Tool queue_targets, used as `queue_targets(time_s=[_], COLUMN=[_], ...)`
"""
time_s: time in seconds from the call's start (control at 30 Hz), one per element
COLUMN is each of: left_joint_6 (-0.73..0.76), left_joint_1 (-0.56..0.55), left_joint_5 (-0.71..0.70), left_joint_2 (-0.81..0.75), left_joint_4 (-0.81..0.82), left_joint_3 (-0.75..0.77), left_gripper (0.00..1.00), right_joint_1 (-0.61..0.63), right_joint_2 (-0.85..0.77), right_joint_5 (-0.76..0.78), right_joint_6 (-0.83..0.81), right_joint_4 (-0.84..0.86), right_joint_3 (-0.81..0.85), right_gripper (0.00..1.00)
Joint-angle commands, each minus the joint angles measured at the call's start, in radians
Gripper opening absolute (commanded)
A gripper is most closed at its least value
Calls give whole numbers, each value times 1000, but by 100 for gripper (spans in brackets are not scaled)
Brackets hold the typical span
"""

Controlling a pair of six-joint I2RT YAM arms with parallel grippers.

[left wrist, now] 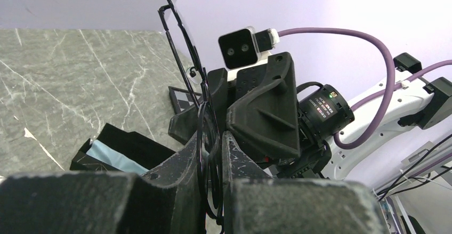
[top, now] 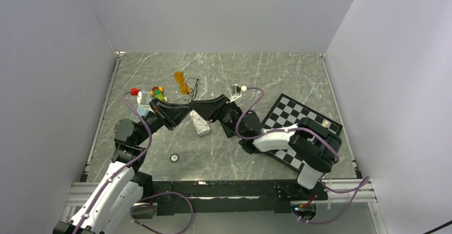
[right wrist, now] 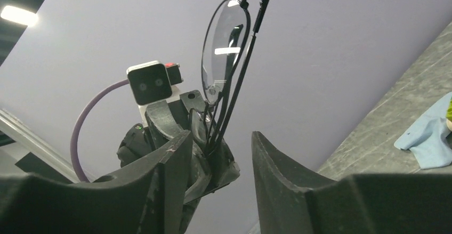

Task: Organize the sunglasses

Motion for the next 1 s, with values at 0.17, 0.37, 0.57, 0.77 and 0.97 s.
queue_targets(time_s=[0.17, 0.37, 0.57, 0.77, 0.97], left_joint_6=[24, 4, 8, 12, 48], left_joint_1=[-22, -30, -38, -42, -44], left_joint_5=[-25, -29, -52, -67, -70], left_joint_2=[-11, -16, -33, -28, -75], left_joint_4=[58, 101, 88, 81, -46], left_joint_3=[-20, -51, -54, -50, -43], left_gripper=[0, 0, 0, 10, 99], right_joint_1=[-3, -3, -4, -3, -81], right_joint_2=[22, 25, 28, -2, -70], right_joint_5=[-3, 60, 58, 38, -49], right_joint_6=[32, 45, 83, 67, 92], right_joint_4=[171, 194, 224, 204, 75], right_joint_3=[38, 27, 29, 18, -15], right_gripper=[41, 40, 25, 1, 0])
